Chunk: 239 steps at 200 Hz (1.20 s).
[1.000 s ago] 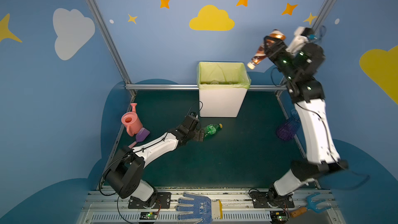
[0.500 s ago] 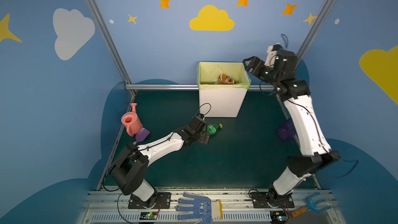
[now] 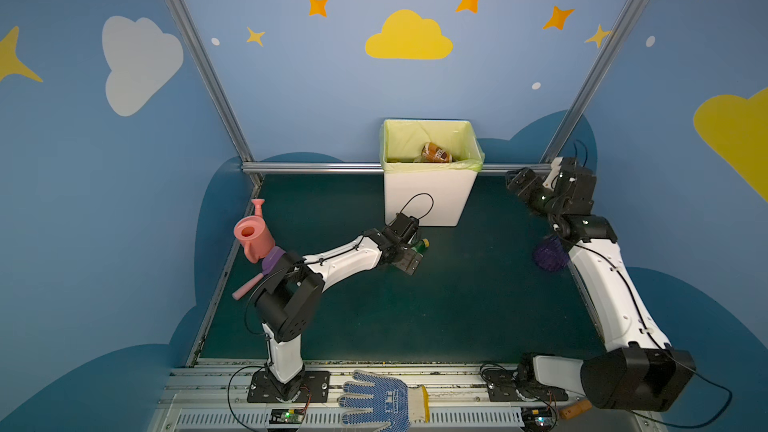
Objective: Throw the plastic bottles in the bin
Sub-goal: 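Withdraw the right gripper while the left gripper reaches to the green Sprite bottle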
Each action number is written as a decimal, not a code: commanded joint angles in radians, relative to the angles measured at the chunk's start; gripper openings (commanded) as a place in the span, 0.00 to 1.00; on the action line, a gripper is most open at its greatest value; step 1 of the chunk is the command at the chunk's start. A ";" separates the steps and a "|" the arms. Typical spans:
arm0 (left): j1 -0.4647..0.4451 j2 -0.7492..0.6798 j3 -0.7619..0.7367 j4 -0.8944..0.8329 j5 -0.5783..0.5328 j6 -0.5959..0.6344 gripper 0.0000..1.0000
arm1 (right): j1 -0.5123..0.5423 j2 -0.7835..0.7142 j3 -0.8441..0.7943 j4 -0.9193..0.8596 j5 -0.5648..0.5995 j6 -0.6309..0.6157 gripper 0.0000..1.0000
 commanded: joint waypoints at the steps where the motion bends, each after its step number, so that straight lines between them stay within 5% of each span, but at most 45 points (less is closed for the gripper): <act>1: -0.002 0.051 0.063 -0.094 0.000 0.071 0.99 | -0.039 -0.110 -0.109 0.004 -0.031 0.021 0.95; 80: 0.008 0.229 0.255 -0.166 -0.087 0.163 1.00 | -0.153 -0.285 -0.505 -0.010 -0.074 0.036 0.95; 138: 0.025 0.321 0.352 -0.202 -0.070 0.208 0.97 | -0.188 -0.345 -0.612 -0.015 -0.101 0.035 0.95; 201: 0.027 0.310 0.350 -0.226 0.072 0.223 0.62 | -0.203 -0.336 -0.627 -0.007 -0.107 0.052 0.95; 239: 0.018 0.161 0.275 -0.187 0.129 0.196 0.45 | -0.208 -0.325 -0.625 0.007 -0.115 0.058 0.95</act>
